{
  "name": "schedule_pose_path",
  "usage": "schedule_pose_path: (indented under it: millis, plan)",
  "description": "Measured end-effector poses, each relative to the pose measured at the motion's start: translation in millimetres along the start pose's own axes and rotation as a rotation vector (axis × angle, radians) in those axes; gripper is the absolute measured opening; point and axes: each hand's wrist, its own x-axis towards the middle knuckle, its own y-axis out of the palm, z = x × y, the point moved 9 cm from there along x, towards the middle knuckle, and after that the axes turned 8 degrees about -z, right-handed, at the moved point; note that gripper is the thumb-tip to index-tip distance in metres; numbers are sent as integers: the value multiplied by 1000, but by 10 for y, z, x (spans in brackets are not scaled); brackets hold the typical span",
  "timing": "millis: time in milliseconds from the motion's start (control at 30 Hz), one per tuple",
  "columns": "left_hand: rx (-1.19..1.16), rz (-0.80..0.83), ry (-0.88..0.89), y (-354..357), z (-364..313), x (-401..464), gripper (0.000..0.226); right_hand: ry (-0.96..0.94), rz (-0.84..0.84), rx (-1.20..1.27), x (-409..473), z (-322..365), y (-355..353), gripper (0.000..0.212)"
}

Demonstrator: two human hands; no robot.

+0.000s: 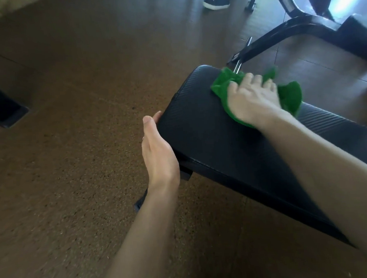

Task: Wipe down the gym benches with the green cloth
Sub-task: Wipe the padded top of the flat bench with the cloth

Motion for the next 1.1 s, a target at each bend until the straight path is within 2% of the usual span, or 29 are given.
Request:
schedule_pose_path:
  millis: [167, 267, 333, 400, 467, 533, 600, 700, 800, 900, 967, 1100]
  plan:
    - [-20, 173, -72, 7, 11, 28, 67, -187, 29, 13, -232, 1177, 47, 72]
    - [-126, 120, -93, -144, -38, 120, 74, -541, 42, -96, -750, 1668, 47, 53]
    - [-146, 20, -87, -307, -94, 234, 74, -713, 17, -96, -1069, 1750, 17, 47]
    - [-127, -41, -82, -424, -137, 303, 71, -791, -30, -32, -1263, 1678, -35, 45]
    - [-123, -53, -67, -444, -186, 317, 69, -891, -118, -25, -1471, 1561, -55, 42]
    - [-116, -26, -60, -388, -196, 267, 67, -980, -179, -100, -1696, 1394, -12, 52]
    - [-128, -5, -69, -330, -171, 203, 65, -1013, -219, -171, -1827, 1134, 16, 62]
    - [-139, 16, -70, -228, -141, 132, 63, -1108, -276, -250, -1984, 654, -9, 64]
    - [-129, 55, -40, -75, -135, 63, 63, -1156, -229, -265, -2021, 290, -72, 65]
    - [-143, 33, -57, -35, -112, 74, 64, -1200, -101, -118, -1802, 500, -103, 56]
    - [-182, -18, -69, -95, -95, 133, 65, -1193, -33, -37, -1555, 830, -48, 58]
    - [-276, -118, -108, -173, -25, 175, 62, -1049, 36, 49, -1020, 1350, 28, 63]
